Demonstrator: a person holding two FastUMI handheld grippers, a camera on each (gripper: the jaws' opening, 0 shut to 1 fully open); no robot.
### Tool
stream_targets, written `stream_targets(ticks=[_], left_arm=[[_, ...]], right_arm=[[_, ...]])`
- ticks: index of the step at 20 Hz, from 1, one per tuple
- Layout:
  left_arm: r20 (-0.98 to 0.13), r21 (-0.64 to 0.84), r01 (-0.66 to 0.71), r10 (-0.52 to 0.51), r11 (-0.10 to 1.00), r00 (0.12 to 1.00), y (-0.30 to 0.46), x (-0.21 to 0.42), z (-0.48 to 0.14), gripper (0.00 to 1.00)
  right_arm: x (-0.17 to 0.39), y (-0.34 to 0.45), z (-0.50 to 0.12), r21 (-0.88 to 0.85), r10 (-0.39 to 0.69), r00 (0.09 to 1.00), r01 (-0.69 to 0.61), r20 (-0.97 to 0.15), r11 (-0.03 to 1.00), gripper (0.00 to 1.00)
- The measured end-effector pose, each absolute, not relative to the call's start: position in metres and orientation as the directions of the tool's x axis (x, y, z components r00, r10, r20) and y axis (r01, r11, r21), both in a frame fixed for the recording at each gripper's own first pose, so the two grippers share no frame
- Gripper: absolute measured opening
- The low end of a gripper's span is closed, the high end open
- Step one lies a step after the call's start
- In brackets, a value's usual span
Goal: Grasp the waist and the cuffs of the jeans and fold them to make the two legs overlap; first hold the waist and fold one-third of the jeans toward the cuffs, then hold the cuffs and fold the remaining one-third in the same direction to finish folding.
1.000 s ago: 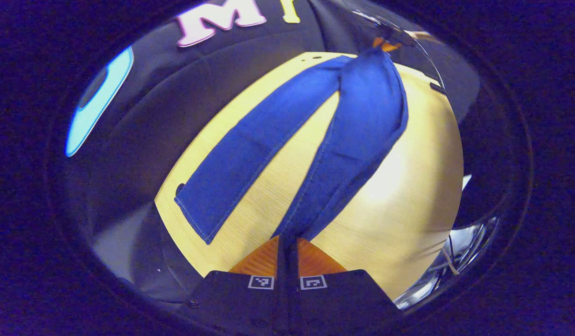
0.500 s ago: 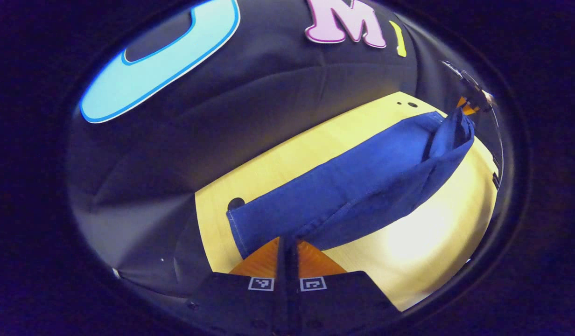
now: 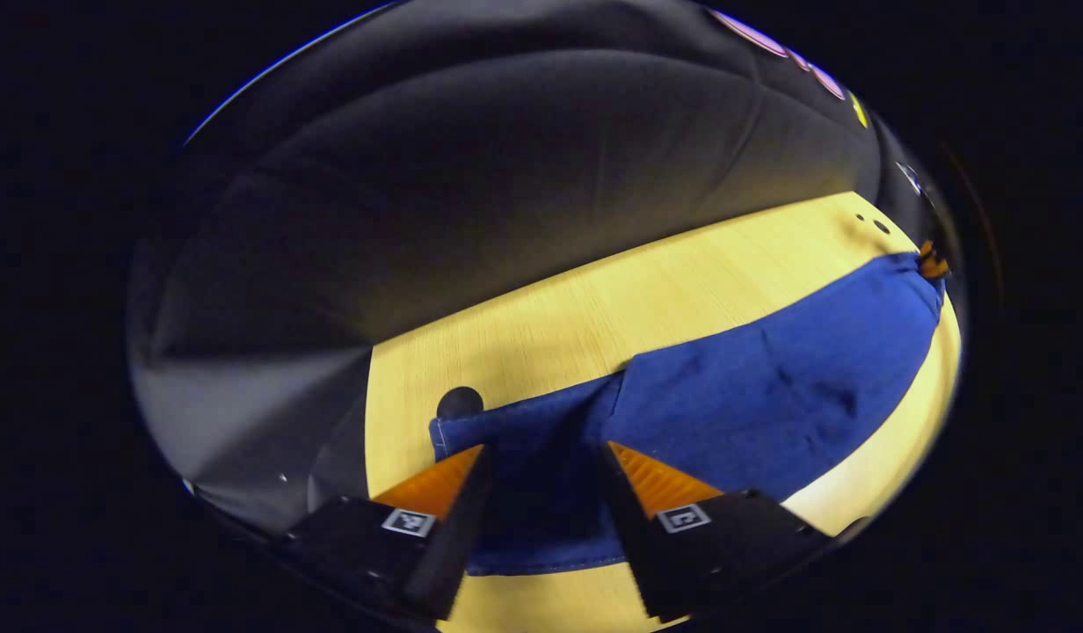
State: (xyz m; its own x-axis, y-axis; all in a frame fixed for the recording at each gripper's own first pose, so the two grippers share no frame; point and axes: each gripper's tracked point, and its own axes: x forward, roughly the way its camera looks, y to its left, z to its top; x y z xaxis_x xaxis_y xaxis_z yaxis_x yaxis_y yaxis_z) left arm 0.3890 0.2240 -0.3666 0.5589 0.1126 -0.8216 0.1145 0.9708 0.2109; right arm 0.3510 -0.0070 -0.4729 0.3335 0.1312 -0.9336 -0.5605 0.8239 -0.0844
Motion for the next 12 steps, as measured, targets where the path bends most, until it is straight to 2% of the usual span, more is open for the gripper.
stream_targets(ticks=[1, 2, 3, 4, 6, 7, 9, 12], left_arm=[[-0.798, 0.192, 0.066, 0.116, 0.979, 0.592, 0.223, 0.391, -0.363, 0.82], [-0.767, 0.154, 0.032, 0.099, 0.988, 0.633, 0.218, 0.394, -0.353, 0.82], [-0.727, 0.105, 0.009, 0.071, 0.994, 0.683, 0.214, 0.397, -0.340, 0.83], [-0.684, 0.058, -0.005, 0.044, 0.998, 0.728, 0.210, 0.401, -0.326, 0.86], [-0.614, -0.013, -0.032, 0.017, 0.999, 0.789, 0.206, 0.397, -0.296, 0.94], [-0.586, -0.020, -0.044, 0.024, 0.999, 0.810, 0.202, 0.392, -0.274, 0.94], [-0.566, -0.020, -0.060, 0.038, 0.998, 0.824, 0.203, 0.383, -0.265, 0.96], [-0.490, -0.062, -0.025, -0.008, 0.998, 0.872, 0.195, 0.374, -0.247, 0.96]], right_arm=[[0.350, -0.008, -0.470, -0.079, 0.142, 0.339, -0.562, -0.930, 0.823, 0.18], [0.350, -0.011, -0.463, -0.087, 0.147, 0.357, -0.563, -0.922, 0.822, 0.18], [0.353, -0.019, -0.450, -0.114, 0.145, 0.394, -0.563, -0.908, 0.819, 0.26], [0.358, -0.026, -0.431, -0.146, 0.141, 0.449, -0.546, -0.882, 0.825, 0.26], [0.363, -0.032, -0.391, -0.136, 0.167, 0.538, -0.477, -0.826, 0.868, 0.45], [0.362, -0.040, -0.371, -0.120, 0.166, 0.575, -0.426, -0.801, 0.897, 0.58], [0.352, -0.061, -0.345, -0.080, 0.136, 0.613, -0.312, -0.779, 0.947, 0.94], [0.322, -0.090, -0.336, 0.087, 0.106, 0.608, -0.061, -0.787, 0.994, 0.96]])
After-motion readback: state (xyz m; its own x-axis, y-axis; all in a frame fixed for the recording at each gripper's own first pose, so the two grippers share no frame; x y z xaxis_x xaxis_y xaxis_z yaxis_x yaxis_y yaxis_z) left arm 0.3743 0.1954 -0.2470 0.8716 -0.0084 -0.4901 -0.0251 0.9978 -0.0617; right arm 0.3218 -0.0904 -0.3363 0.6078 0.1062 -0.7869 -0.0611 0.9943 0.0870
